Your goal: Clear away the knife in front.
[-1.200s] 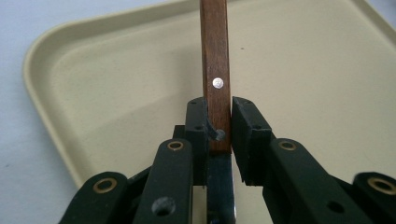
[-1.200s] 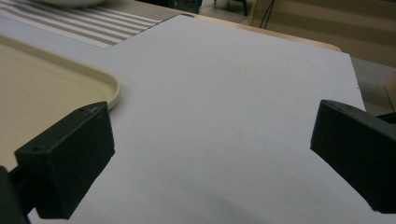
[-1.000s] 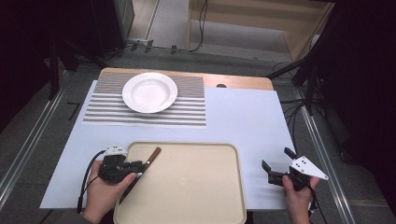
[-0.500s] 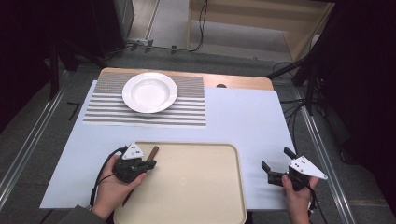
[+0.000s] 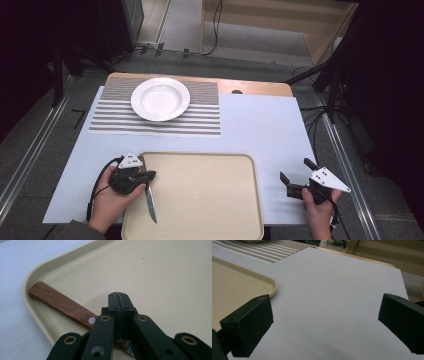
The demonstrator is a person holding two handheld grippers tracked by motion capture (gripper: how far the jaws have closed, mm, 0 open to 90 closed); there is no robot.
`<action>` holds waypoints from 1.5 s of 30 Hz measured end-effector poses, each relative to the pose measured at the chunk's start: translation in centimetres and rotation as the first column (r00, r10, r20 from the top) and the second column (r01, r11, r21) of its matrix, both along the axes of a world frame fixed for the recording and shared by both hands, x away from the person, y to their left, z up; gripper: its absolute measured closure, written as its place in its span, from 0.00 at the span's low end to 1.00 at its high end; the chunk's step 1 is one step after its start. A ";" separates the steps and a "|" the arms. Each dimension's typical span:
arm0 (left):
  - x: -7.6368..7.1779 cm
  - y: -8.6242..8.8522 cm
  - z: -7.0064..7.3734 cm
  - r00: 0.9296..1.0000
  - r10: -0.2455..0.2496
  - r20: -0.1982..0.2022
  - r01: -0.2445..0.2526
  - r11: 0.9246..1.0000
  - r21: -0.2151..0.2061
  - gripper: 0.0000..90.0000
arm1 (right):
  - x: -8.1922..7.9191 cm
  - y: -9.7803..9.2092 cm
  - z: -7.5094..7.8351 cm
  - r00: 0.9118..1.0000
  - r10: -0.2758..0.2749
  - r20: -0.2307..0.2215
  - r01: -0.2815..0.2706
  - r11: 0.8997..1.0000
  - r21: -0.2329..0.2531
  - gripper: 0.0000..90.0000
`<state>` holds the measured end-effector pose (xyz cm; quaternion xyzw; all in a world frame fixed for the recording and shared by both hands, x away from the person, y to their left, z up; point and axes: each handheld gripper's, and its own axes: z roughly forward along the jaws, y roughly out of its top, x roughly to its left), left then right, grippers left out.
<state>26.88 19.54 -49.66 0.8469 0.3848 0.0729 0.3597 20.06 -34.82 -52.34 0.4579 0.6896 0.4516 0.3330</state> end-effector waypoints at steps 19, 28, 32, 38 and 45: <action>0.2 2.2 0.3 0.999 0.030 0.014 -0.029 0.997 -0.068 0.83 | 0.0 0.0 0.0 1.000 0.003 0.001 -0.003 1.000 -0.002 0.00; -0.1 3.1 1.1 0.993 0.079 0.086 -0.062 0.981 -0.181 0.37 | 0.0 0.0 0.0 1.000 0.004 0.001 -0.004 1.000 -0.003 0.00; -0.2 3.7 1.4 0.990 0.074 0.118 -0.045 0.972 -0.230 0.14 | 0.0 0.0 0.0 1.000 0.004 0.001 -0.004 1.000 -0.004 0.00; -0.6 4.5 1.8 0.981 0.065 0.180 -0.015 0.964 -0.266 0.00 | 0.0 0.0 0.0 1.000 0.003 0.001 -0.003 1.000 -0.004 0.00; -0.6 5.9 1.8 0.975 0.101 0.199 -0.042 0.958 -0.283 0.00 | 0.0 0.0 0.0 1.000 0.004 0.001 -0.004 1.000 -0.003 0.00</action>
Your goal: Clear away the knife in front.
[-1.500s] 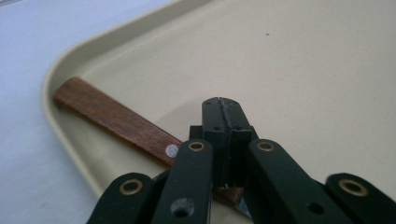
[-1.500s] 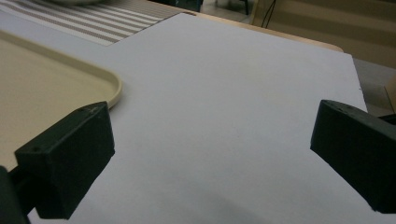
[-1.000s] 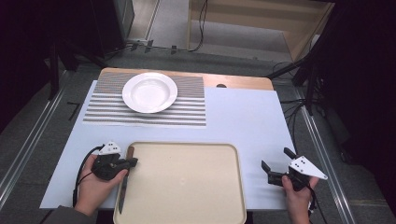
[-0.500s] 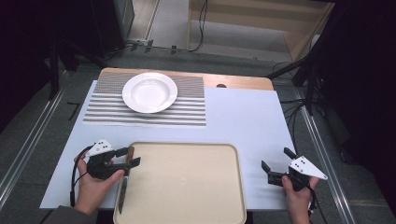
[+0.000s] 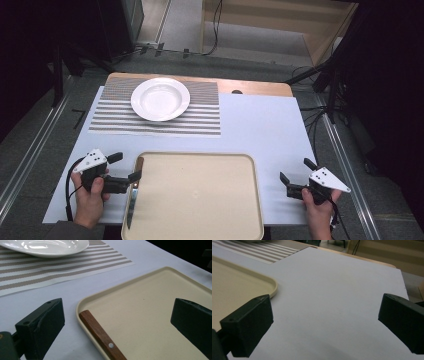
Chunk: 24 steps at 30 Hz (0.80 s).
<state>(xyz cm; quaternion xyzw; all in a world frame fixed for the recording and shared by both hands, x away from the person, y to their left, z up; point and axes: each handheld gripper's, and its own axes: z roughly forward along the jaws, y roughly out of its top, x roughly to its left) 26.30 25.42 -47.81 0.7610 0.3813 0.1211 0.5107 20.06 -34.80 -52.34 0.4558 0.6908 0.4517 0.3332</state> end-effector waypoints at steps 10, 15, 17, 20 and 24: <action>-0.2 2.6 0.0 0.999 0.041 0.030 -0.040 0.999 -0.012 0.00 | 0.0 0.0 0.0 1.000 0.000 0.000 0.000 1.000 0.000 0.00; -0.4 3.7 0.1 0.997 0.062 0.047 -0.062 0.998 -0.008 0.00 | 0.0 0.0 0.0 1.000 0.000 0.000 0.000 1.000 0.000 0.00; -0.5 4.1 0.1 0.996 0.070 0.052 -0.070 0.997 -0.010 0.00 | 0.0 0.0 0.0 1.000 0.000 0.000 0.000 1.000 0.000 0.00; -0.6 4.8 0.0 0.995 0.083 0.055 -0.083 0.997 -0.009 0.00 | 0.0 0.0 0.0 1.000 0.000 0.000 0.000 1.000 -0.001 0.00; -0.9 6.0 -0.1 0.993 0.106 0.058 -0.106 0.994 -0.011 0.00 | 0.0 0.0 0.0 1.000 0.000 0.000 0.000 1.000 0.000 0.00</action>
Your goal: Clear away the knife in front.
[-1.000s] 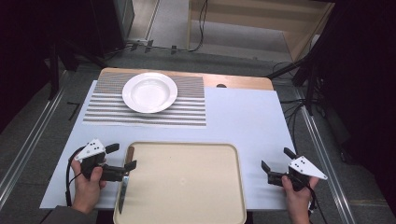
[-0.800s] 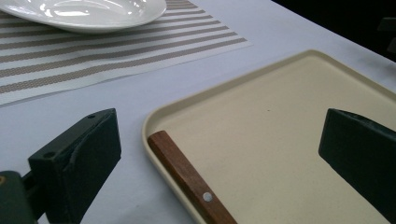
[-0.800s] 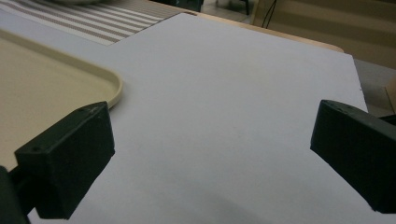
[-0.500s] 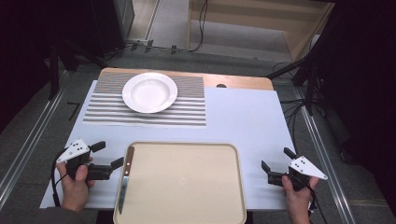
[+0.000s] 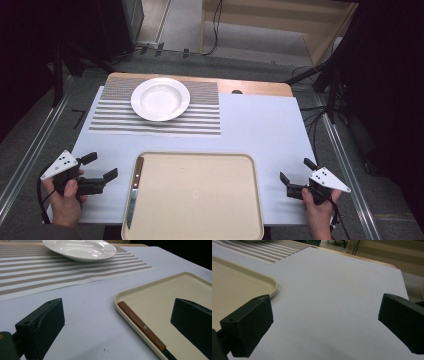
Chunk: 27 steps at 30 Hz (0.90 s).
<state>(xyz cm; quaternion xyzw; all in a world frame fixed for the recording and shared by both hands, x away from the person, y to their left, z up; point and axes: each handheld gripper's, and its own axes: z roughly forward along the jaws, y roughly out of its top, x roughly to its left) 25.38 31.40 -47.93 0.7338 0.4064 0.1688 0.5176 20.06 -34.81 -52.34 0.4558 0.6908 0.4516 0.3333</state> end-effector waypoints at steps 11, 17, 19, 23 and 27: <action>-0.4 2.6 0.0 0.999 0.053 0.012 -0.053 0.999 -0.012 0.00 | 0.0 0.0 0.0 1.000 -0.001 -0.001 0.001 1.000 -0.001 0.00; -0.5 3.6 -0.3 0.997 0.070 0.018 -0.070 0.997 -0.018 0.00 | 0.0 0.0 0.0 1.000 -0.003 -0.003 0.003 1.000 0.001 0.00; -0.5 3.8 -0.3 0.997 0.075 0.020 -0.075 0.997 -0.022 0.00 | 0.0 0.0 0.0 1.000 -0.004 -0.002 0.004 1.000 0.001 0.00; -0.5 4.0 -0.4 0.997 0.079 0.024 -0.078 0.996 -0.031 0.00 | 0.0 0.0 0.0 1.000 -0.005 -0.003 0.005 1.000 0.001 0.00; -0.5 3.8 -0.7 0.997 0.068 0.028 -0.068 0.997 -0.029 0.00 | 0.0 0.0 0.0 1.000 -0.005 -0.003 0.005 1.000 0.002 0.00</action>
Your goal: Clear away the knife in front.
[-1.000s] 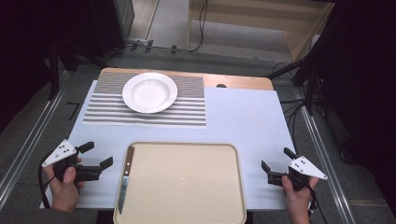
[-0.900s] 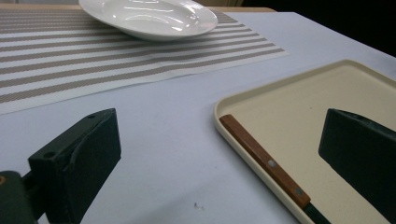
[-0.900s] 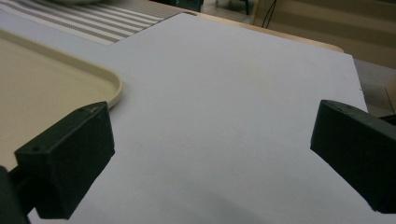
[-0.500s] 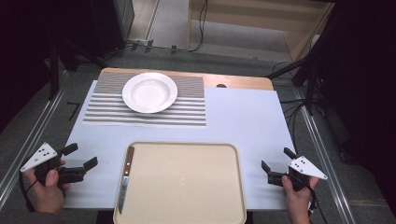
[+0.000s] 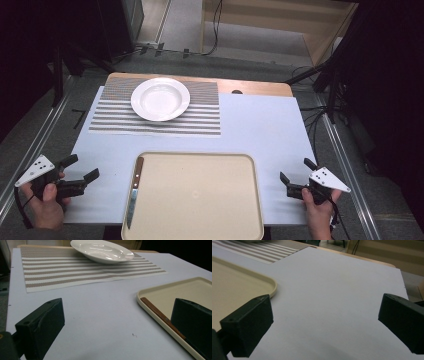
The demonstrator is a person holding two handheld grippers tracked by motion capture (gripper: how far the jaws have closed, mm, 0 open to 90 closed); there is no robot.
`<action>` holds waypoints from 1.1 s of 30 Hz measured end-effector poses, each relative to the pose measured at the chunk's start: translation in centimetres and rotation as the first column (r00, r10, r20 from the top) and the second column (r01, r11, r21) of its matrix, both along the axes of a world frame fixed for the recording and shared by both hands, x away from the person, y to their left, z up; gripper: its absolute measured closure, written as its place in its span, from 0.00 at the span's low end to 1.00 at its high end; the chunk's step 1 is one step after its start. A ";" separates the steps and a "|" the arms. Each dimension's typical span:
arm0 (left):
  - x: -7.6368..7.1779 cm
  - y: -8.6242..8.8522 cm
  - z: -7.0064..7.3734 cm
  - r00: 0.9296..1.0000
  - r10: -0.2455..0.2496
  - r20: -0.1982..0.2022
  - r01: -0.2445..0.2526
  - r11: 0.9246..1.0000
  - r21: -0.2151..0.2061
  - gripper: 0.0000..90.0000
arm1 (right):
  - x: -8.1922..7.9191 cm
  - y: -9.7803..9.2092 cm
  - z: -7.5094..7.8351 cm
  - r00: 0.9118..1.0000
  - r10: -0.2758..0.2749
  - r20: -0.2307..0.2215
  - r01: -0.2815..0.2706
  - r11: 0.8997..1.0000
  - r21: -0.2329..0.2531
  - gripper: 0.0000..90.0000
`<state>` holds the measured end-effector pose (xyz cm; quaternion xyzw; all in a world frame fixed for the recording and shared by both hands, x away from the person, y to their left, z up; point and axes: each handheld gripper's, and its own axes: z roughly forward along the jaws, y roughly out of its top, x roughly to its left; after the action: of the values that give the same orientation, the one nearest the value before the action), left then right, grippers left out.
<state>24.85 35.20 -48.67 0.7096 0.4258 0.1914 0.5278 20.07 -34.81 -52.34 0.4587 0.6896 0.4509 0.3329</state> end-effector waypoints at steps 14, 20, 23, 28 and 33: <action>0.0 0.0 -0.4 1.000 -0.013 0.014 0.014 1.000 -0.023 0.00 | 0.0 0.0 0.0 1.000 -0.003 0.000 0.003 1.000 -0.001 0.00; 0.0 0.0 -0.4 1.000 -0.014 0.012 0.014 1.000 -0.026 0.00 | 0.0 0.0 0.0 1.000 -0.002 0.000 0.002 1.000 0.001 0.00; 0.0 -0.1 -0.5 1.000 -0.012 0.008 0.012 1.000 -0.024 0.00 | 0.0 0.0 0.0 1.000 -0.002 0.000 0.002 1.000 0.001 0.00; 0.0 -0.1 -0.5 1.000 -0.015 0.005 0.015 1.000 -0.019 0.00 | 0.0 0.0 0.0 1.000 -0.002 0.000 0.002 1.000 -0.002 0.00; 0.0 -0.1 -0.5 1.000 -0.016 0.004 0.016 1.000 -0.017 0.00 | 0.0 0.0 0.0 1.000 -0.002 0.000 0.002 1.000 -0.001 0.00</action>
<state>24.87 35.07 -49.14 0.7079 0.4210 0.1848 0.5362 20.07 -34.81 -52.34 0.4593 0.6892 0.4503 0.3336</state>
